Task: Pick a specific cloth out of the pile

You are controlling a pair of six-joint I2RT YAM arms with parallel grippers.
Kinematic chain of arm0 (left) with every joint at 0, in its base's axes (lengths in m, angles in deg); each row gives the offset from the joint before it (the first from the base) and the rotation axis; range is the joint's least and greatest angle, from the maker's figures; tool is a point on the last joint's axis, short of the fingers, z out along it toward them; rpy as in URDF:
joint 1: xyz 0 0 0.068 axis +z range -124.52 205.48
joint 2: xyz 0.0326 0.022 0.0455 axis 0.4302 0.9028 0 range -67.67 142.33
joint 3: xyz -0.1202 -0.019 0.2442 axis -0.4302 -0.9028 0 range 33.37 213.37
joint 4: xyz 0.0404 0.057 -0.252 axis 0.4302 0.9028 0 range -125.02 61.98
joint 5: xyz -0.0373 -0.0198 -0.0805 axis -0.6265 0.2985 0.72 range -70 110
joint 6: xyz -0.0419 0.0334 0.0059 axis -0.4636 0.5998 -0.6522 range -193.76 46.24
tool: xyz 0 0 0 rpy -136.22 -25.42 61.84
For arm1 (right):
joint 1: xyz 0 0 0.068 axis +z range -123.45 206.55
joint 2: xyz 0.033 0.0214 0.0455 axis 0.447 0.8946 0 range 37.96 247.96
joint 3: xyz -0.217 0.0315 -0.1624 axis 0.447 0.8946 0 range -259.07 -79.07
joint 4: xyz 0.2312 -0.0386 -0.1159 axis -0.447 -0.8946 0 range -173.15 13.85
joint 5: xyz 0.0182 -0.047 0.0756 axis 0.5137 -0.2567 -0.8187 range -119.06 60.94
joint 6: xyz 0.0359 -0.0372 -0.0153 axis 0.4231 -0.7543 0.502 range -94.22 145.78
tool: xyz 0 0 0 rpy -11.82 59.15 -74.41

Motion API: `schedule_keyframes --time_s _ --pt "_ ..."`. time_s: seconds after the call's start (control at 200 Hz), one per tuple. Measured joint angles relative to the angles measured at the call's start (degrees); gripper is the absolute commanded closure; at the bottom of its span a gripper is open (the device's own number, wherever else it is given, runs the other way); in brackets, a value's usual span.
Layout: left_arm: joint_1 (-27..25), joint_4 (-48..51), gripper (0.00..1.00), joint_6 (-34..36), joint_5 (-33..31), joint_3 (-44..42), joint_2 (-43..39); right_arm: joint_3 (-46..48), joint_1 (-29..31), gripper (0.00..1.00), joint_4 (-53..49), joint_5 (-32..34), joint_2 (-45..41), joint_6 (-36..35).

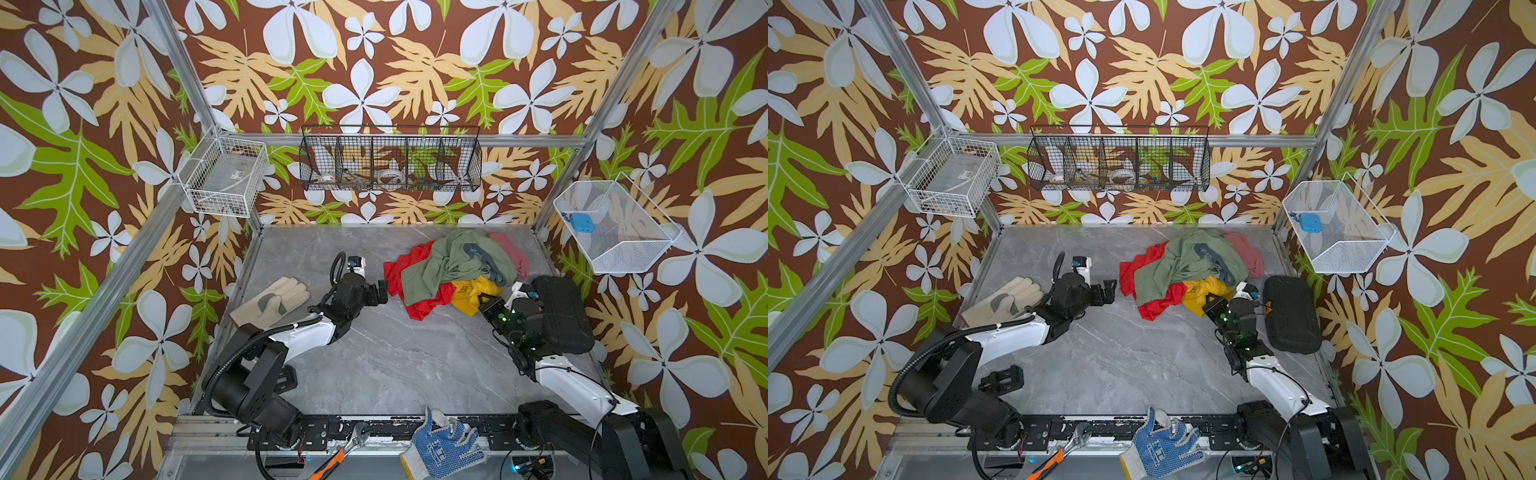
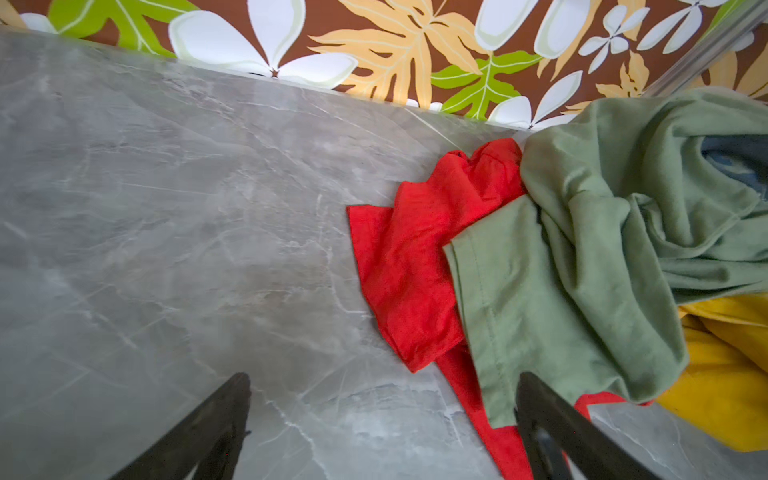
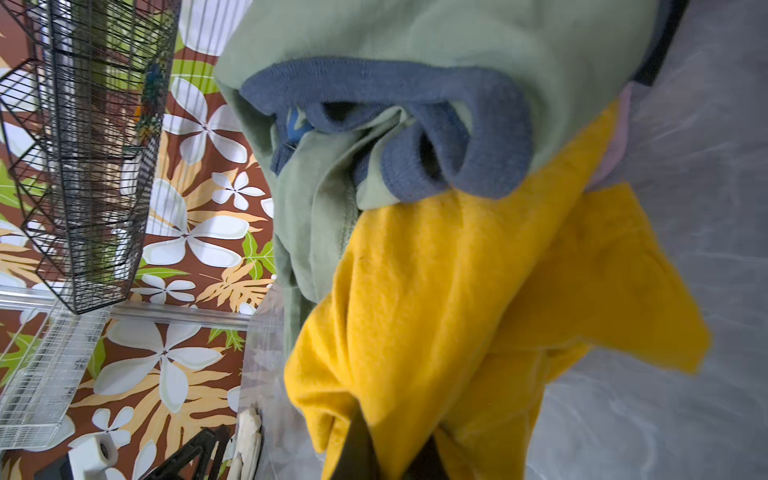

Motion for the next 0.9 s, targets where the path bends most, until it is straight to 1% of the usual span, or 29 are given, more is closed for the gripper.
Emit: schedule_keyframes --time_s 0.175,0.275,0.375,0.551,0.581,0.621,0.686,0.716,0.761,0.786,0.846,0.901 --pt "-1.7 0.0 0.00 -0.2 1.4 3.5 3.1 -1.5 -0.1 1.00 -10.1 2.2 -4.9 -1.0" --pt "-2.4 0.4 0.00 -0.3 2.4 4.9 4.7 -3.1 -0.3 1.00 -14.0 3.0 -5.8 -2.6" --pt "-2.9 1.4 0.00 -0.3 2.9 6.5 6.4 -4.0 -0.9 1.00 -16.7 2.8 -4.1 -3.6" --pt "-3.6 3.0 0.00 -0.3 4.3 9.2 8.8 -8.4 -1.1 1.00 -22.1 0.0 2.6 -6.8" --pt "-3.7 3.1 0.00 -0.3 4.5 9.5 9.2 -9.5 -1.1 0.91 -22.9 0.0 3.8 -7.7" --pt "-3.8 3.4 0.00 -0.3 4.8 10.1 9.7 -10.6 -1.0 0.73 -23.6 -0.4 5.3 -8.5" --pt "-4.1 3.6 0.00 -0.4 5.5 10.9 10.5 -12.1 -1.1 0.61 -24.3 -1.1 7.9 -9.7" --pt "-4.2 3.9 0.00 -0.5 5.6 11.4 10.9 -12.5 -1.1 0.51 -24.6 -1.3 9.1 -10.3" --pt "-4.3 4.1 0.00 -0.5 5.7 11.9 11.4 -12.9 -1.0 0.43 -24.8 -1.6 10.8 -10.6" --pt "-4.4 4.3 0.00 -0.6 5.8 12.2 11.6 -13.1 -1.0 0.36 -24.9 -1.7 11.6 -10.7" --pt "-4.4 4.4 0.00 -0.8 6.4 12.5 12.1 -13.8 -0.9 0.31 -25.4 -2.0 13.9 -11.0" --pt "-4.4 4.7 0.00 -1.1 6.7 12.7 12.3 -14.2 -0.7 0.29 -25.3 -2.0 15.8 -11.4"
